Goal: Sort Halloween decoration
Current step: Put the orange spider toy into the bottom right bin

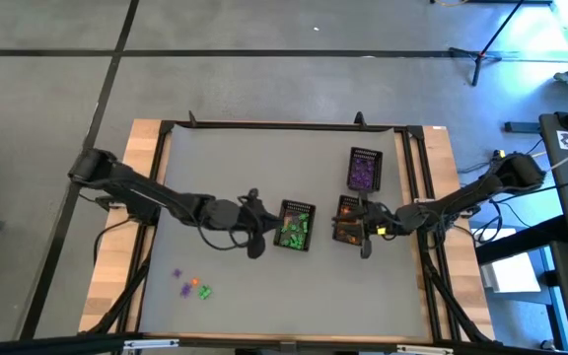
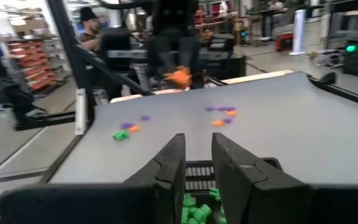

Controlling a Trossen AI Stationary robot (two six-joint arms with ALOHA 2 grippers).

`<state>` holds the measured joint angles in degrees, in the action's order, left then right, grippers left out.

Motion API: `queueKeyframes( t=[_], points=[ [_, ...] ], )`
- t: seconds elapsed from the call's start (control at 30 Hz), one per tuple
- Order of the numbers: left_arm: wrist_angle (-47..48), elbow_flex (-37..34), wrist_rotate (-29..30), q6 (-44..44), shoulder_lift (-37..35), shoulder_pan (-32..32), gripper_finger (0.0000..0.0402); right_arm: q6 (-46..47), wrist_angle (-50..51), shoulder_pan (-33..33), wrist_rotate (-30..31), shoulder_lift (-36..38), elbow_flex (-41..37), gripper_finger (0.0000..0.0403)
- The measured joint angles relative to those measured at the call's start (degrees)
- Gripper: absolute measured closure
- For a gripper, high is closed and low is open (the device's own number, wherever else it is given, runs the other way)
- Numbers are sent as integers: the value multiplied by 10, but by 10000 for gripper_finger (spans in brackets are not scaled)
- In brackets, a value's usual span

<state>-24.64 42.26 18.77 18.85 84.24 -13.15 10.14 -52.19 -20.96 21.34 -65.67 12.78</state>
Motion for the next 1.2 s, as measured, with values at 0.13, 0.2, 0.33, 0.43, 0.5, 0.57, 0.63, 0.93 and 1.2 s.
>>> queueKeyframes(
  t=[0.13, 0.2, 0.33, 0.43, 0.5, 0.57, 0.63, 0.93, 1.2],
  points=[
    [-89, 0, -35, 0, 64, 0, 398, -17, -23, 0, 22, -64, 29, 326],
    [-130, -1, -49, 0, 92, 0, 398, -29, -23, 0, 20, -94, 55, 326],
    [-213, -1, -69, 0, 135, 0, 398, -44, -13, 0, 5, -154, 102, 326],
    [-227, 10, -84, 0, 156, 0, 398, -51, 15, 0, -15, -189, 134, 326],
    [-227, 25, -99, 0, 167, 0, 398, -65, 31, 0, -20, -203, 150, 326],
    [-226, 35, -119, 0, 176, 0, 398, -71, 36, 1, -36, -210, 162, 326],
    [-226, 47, -136, -2, 185, -1, 398, -73, 37, 5, -71, -212, 165, 326],
    [-210, 56, -152, -15, 186, -1, 398, -78, 34, 5, -118, -212, 168, 326],
    [-172, 55, -165, -15, 186, 0, 398, -79, 66, 5, -184, -212, 169, 326]
  ],
)
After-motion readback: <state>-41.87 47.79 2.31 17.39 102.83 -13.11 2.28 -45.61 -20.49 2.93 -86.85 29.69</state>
